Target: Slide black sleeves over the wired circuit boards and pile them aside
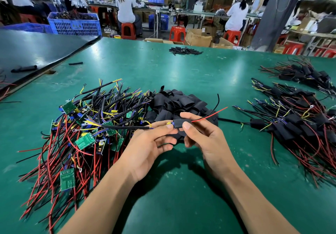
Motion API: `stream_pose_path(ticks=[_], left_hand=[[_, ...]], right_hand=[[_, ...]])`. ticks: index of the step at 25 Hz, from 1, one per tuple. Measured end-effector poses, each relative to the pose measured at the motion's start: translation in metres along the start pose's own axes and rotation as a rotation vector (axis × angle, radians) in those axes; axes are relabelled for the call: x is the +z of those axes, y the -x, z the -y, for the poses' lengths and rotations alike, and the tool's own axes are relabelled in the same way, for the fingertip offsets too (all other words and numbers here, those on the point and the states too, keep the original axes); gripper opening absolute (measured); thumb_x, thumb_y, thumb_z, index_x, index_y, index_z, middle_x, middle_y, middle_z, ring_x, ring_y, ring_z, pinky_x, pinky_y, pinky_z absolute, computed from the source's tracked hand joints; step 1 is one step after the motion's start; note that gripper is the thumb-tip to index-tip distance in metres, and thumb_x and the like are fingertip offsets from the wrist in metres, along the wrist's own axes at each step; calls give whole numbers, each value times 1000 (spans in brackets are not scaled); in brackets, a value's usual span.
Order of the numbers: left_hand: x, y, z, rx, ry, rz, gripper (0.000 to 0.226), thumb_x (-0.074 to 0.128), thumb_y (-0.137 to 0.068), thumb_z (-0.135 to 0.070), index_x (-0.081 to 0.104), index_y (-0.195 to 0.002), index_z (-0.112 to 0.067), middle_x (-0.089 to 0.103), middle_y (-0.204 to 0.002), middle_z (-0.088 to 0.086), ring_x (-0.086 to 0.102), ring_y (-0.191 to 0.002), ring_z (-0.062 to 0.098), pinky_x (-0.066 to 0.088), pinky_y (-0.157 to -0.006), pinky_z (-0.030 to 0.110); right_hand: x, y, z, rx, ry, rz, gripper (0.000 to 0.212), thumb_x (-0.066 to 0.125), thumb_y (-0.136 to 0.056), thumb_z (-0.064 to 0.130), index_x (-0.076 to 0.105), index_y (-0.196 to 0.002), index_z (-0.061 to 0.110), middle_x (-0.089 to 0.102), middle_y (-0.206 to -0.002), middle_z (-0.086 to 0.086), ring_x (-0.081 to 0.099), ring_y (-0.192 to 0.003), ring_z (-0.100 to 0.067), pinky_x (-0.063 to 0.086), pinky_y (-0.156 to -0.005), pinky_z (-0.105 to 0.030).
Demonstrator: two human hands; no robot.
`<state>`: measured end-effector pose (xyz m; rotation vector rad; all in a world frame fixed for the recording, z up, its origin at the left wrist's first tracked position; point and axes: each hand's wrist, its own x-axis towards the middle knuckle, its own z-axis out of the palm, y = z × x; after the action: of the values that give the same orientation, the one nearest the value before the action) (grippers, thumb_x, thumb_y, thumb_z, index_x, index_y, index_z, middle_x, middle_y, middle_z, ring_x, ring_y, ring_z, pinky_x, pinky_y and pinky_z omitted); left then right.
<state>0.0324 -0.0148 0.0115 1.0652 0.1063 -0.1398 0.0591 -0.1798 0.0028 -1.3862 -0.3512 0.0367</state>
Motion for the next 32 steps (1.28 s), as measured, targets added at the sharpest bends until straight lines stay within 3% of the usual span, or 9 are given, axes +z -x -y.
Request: stream_pose_path(ticks=[4,9,15,20,24,27,32], left_hand=[[1,0,3,42,-33,-3,22,74,-72,-19,77,-93,-12,73,-87,9,62,-61,12,51,-60,22],[4,1,10,136,-154,-70,24,69,-86,-13,73,-110,-7,71,-83,7,58,-61,16,49,-59,22],[6,2,6,90,-24,-21,41,73,-76,-20,71,-115,-9,69,-84,4,59,-60,14,50,-60,22],[8,3,5,41,4,6,37,67,-83,-28,71,-116,-14,71,-87,6,60,-59,14,50,-57,22],[10,2,8,88,12,-88,19,62,-92,-18,70,-109,-14,72,-85,9,60,-57,16,49,-56,23],[10,2,9,118,48,-122,18,65,-88,-16,71,-105,-12,72,-83,9,60,-56,15,48,-55,22],[11,2,11,136,74,-111,34,74,-73,-20,75,-106,-13,68,-78,6,59,-58,15,48,-56,22]], right_hand=[[0,-1,-2,23,-15,-22,25,73,-83,25,74,-107,21,69,-84,-8,52,-57,-15,46,-59,-22],[-1,0,-4,8,58,-63,20,73,-85,28,74,-103,21,70,-81,-6,51,-57,-16,47,-60,-23],[5,3,-4,19,41,-58,21,71,-88,29,72,-108,22,72,-87,-3,52,-58,-15,48,-60,-23],[9,4,-2,3,-14,-119,17,74,-87,22,74,-103,22,69,-80,4,51,-56,-13,47,-57,-21],[11,4,-1,42,-62,-145,17,72,-89,25,73,-105,22,71,-81,3,53,-53,-13,48,-56,-21],[14,3,2,108,-119,-139,27,62,-88,42,76,-103,25,75,-91,-3,54,-51,-14,47,-55,-21],[18,3,2,145,-267,-159,22,64,-88,32,76,-103,21,70,-88,-2,52,-48,-14,49,-52,-20]])
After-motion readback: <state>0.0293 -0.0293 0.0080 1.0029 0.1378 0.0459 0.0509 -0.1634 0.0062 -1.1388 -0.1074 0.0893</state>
